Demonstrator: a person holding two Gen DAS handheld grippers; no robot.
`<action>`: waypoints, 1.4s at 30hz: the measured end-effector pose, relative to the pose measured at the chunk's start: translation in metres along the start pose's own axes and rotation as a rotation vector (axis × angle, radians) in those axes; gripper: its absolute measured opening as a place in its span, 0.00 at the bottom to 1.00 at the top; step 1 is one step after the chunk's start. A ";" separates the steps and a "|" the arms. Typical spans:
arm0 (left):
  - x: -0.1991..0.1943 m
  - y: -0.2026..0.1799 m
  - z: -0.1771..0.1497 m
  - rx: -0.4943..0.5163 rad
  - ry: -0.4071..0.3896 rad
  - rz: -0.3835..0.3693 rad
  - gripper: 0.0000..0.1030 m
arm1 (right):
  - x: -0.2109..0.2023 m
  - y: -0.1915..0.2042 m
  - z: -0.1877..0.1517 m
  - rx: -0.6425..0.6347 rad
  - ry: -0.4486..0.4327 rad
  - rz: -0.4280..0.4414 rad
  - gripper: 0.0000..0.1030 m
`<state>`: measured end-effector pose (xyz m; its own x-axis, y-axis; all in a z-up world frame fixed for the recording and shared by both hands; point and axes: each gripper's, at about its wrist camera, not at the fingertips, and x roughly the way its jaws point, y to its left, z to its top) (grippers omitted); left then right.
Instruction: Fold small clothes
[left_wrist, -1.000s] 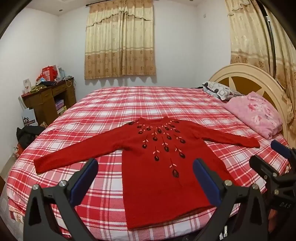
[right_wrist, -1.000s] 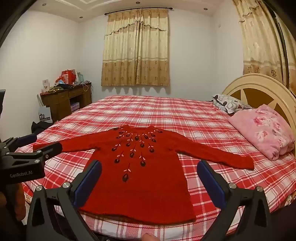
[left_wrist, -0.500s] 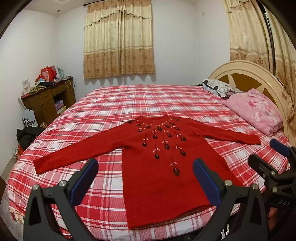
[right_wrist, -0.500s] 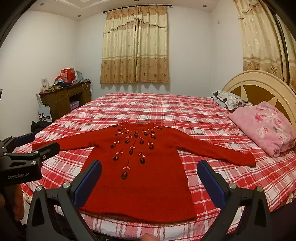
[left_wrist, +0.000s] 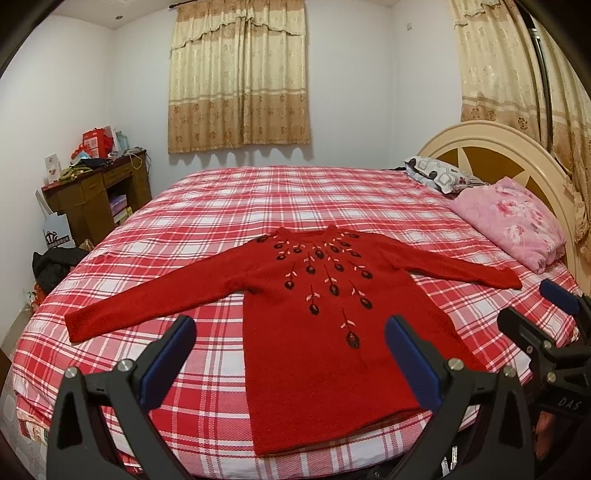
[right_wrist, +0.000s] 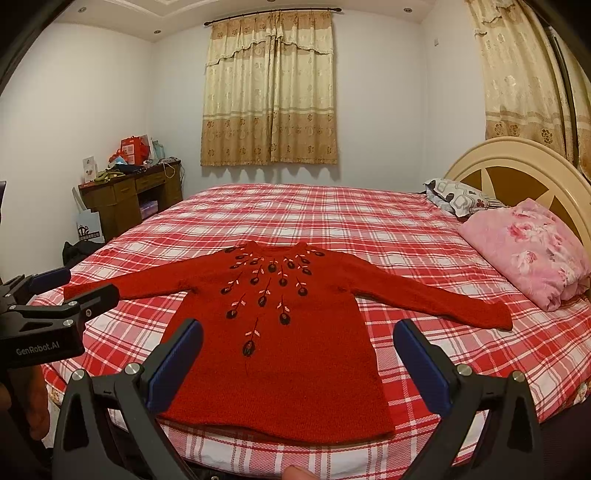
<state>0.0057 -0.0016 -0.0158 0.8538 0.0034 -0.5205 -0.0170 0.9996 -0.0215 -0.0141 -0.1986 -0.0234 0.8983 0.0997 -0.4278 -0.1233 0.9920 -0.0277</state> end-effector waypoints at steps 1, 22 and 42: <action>0.000 0.000 0.000 0.001 0.000 0.001 1.00 | 0.000 0.000 0.000 -0.001 0.002 0.002 0.99; 0.000 -0.001 -0.001 -0.002 0.004 -0.004 1.00 | 0.005 0.007 -0.003 -0.020 0.026 0.000 0.99; 0.001 0.000 -0.001 -0.007 0.008 -0.006 1.00 | 0.008 0.007 -0.006 -0.025 0.039 0.004 0.99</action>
<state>0.0058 -0.0018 -0.0172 0.8497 -0.0025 -0.5272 -0.0162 0.9994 -0.0308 -0.0108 -0.1911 -0.0327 0.8806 0.1005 -0.4631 -0.1381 0.9893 -0.0480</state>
